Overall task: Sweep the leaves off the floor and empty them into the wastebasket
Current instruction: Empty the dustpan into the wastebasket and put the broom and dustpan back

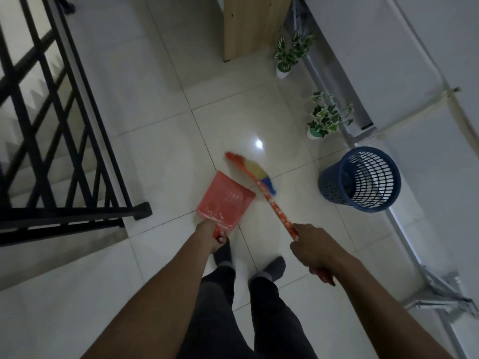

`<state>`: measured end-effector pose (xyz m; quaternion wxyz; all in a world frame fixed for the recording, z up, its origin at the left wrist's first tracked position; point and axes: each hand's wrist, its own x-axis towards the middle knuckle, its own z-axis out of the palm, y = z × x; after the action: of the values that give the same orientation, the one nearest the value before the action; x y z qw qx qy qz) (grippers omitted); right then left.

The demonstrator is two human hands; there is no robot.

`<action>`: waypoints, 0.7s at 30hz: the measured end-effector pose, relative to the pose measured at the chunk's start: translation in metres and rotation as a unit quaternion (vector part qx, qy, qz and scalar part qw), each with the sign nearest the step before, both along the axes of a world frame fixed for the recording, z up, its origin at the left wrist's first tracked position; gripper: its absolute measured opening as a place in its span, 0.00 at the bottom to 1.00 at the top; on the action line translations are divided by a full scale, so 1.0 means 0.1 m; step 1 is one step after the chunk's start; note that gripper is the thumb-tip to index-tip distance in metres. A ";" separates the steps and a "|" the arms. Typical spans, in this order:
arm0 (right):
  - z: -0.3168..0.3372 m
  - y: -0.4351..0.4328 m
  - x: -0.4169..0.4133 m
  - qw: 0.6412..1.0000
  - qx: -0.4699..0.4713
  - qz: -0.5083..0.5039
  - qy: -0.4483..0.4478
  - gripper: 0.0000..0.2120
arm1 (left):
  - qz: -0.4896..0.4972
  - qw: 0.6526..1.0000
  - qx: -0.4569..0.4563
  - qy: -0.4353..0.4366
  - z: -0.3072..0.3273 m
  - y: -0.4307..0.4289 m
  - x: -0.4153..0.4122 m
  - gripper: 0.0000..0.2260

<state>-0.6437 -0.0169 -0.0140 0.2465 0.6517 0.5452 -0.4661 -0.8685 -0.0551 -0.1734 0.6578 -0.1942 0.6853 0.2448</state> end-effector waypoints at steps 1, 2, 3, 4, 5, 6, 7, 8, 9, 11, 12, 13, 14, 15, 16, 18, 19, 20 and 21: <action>0.04 -0.05 -0.03 1.000 -0.016 -0.003 0.010 0.08 | 0.004 1.000 -0.002 -0.003 0.00 -0.02 -0.03 0.08; 0.09 -0.09 -0.05 0.999 -0.033 -0.009 0.022 0.10 | 0.005 1.000 -0.004 -0.005 0.00 -0.05 -0.06 0.09; 0.15 -0.13 -0.06 0.998 -0.050 -0.024 0.035 0.12 | 0.006 1.000 -0.004 -0.006 0.01 -0.08 -0.09 0.09; 0.23 -0.16 -0.06 0.995 -0.069 -0.055 0.050 0.14 | 0.008 1.000 -0.004 -0.006 0.01 -0.10 -0.10 0.10; 0.30 -0.18 -0.04 0.990 -0.085 -0.095 0.067 0.16 | 0.013 1.000 -0.005 -0.005 0.03 -0.13 -0.12 0.11; 0.38 -0.19 -0.03 0.983 -0.095 -0.133 0.083 0.18 | 0.018 1.000 -0.005 -0.004 0.04 -0.16 -0.14 0.12; 0.46 -0.17 -0.02 0.978 -0.099 -0.159 0.097 0.19 | 0.024 1.000 -0.003 -0.005 0.06 -0.19 -0.16 0.12; 0.54 -0.15 -0.03 0.975 -0.097 -0.167 0.107 0.20 | 0.031 1.000 0.001 -0.004 0.08 -0.24 -0.19 0.12; 0.60 -0.12 -0.07 0.975 -0.093 -0.167 0.116 0.19 | 0.039 0.999 0.004 -0.002 0.11 -0.29 -0.23 0.11; 0.67 -0.06 -0.18 0.979 -0.070 -0.150 0.122 0.18 | 0.057 0.998 0.005 0.001 0.14 -0.45 -0.31 0.10; 0.67 -0.03 -0.25 0.983 -0.051 -0.135 0.117 0.19 | 0.067 0.998 0.004 0.001 0.15 -0.53 -0.36 0.09; 0.64 0.02 -0.33 0.987 -0.031 -0.115 0.109 0.19 | 0.081 0.997 0.003 0.000 0.15 -0.62 -0.40 0.08; 0.60 0.07 -0.42 0.991 -0.011 -0.089 0.101 0.18 | 0.098 0.995 0.004 -0.002 0.14 -0.70 -0.44 0.07; 0.55 0.13 -0.52 0.994 0.006 -0.063 0.095 0.16 | 0.114 0.993 0.007 -0.004 0.13 -0.76 -0.48 0.06; 0.47 0.18 -0.64 0.995 0.021 -0.035 0.088 0.15 | 0.129 0.992 0.009 -0.004 0.12 -0.81 -0.53 0.06; 0.28 0.25 -0.86 0.996 0.042 0.012 0.074 0.13 | 0.153 0.988 0.013 -0.003 0.07 -0.89 -0.64 0.06; 0.18 0.26 -0.97 0.996 0.048 0.029 0.067 0.12 | 0.162 0.987 0.012 -0.002 0.04 -0.92 -0.68 0.06; 0.08 0.26 -1.06 0.996 0.053 0.048 0.059 0.11 | 0.167 0.986 0.009 0.000 0.01 -0.95 -0.73 0.07; -0.01 0.25 -1.14 0.995 0.056 0.072 0.050 0.11 | 0.169 0.986 0.008 0.002 -0.01 -0.97 -0.77 0.07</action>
<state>-0.7572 0.0080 -0.0148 0.2143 0.5995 0.6276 -0.4481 -0.9454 -0.1523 -0.1748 0.6071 -0.3011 0.6423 0.3581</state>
